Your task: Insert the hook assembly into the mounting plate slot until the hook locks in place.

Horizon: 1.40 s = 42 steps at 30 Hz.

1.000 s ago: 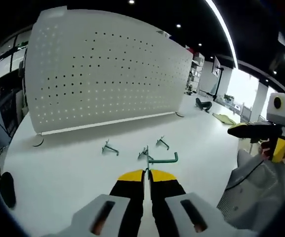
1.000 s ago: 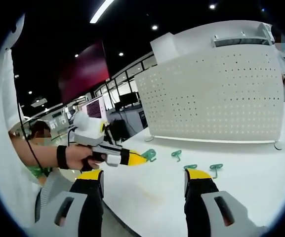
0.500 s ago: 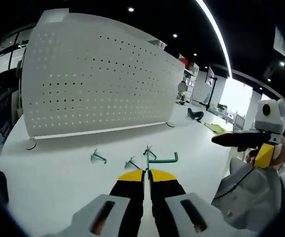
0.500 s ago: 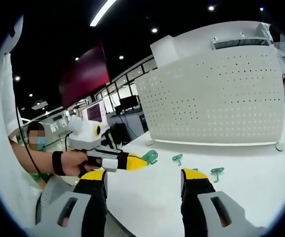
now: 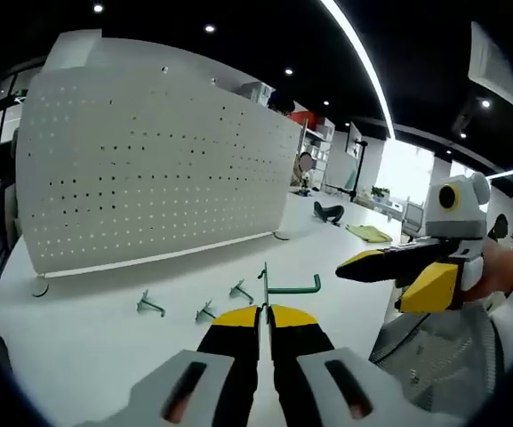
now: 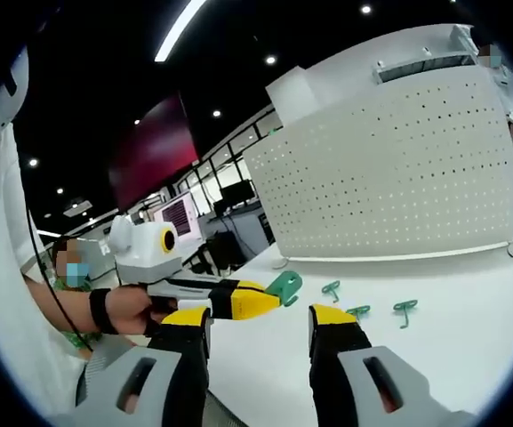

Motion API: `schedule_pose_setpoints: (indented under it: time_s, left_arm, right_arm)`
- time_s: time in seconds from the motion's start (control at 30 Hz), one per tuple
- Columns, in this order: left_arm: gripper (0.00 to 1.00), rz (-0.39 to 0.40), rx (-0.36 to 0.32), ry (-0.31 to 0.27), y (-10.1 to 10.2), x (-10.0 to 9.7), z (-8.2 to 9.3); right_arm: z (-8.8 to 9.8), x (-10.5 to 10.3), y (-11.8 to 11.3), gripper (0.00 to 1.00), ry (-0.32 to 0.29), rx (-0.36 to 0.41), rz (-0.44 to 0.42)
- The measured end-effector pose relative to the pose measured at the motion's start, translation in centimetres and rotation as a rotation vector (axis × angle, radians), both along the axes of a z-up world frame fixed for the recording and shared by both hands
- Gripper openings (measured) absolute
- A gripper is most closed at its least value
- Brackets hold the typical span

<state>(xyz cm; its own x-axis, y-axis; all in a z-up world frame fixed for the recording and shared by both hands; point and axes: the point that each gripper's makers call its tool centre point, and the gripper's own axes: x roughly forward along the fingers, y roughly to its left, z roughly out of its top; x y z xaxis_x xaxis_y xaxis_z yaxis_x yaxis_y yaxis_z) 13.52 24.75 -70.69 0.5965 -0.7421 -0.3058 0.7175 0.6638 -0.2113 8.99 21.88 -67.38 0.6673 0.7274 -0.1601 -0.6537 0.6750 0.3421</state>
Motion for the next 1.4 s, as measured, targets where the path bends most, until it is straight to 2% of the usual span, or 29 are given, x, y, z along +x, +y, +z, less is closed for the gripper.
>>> schedule_pose_setpoints:
  time_s: [0.3, 0.57, 0.73, 0.97, 1.4]
  left_arm:
    - [0.03, -0.026, -0.028, -0.020, -0.8, -0.8, 1.1]
    - [0.03, -0.058, -0.046, -0.046, -1.5, -1.4, 1.8]
    - [0.04, -0.082, -0.048, -0.074, -1.9, -1.9, 2.4]
    - [0.04, -0.105, -0.041, -0.108, -2.4, -2.5, 2.8]
    - [0.04, -0.102, -0.060, -0.152, -3.0, -2.9, 3.3]
  right_arm:
    - [0.0, 0.0, 0.1, 0.38, 0.002, 0.014, 0.001]
    - [0.6, 0.2, 0.0, 0.31, -0.014, 0.049, -0.004]
    - [1.0, 0.5, -0.3, 0.26, 0.005, 0.109, -0.028]
    - [1.1, 0.6, -0.6, 0.21, 0.013, 0.142, -0.045]
    - [1.6, 1.0, -1.0, 0.11, 0.022, 0.177, -0.074]
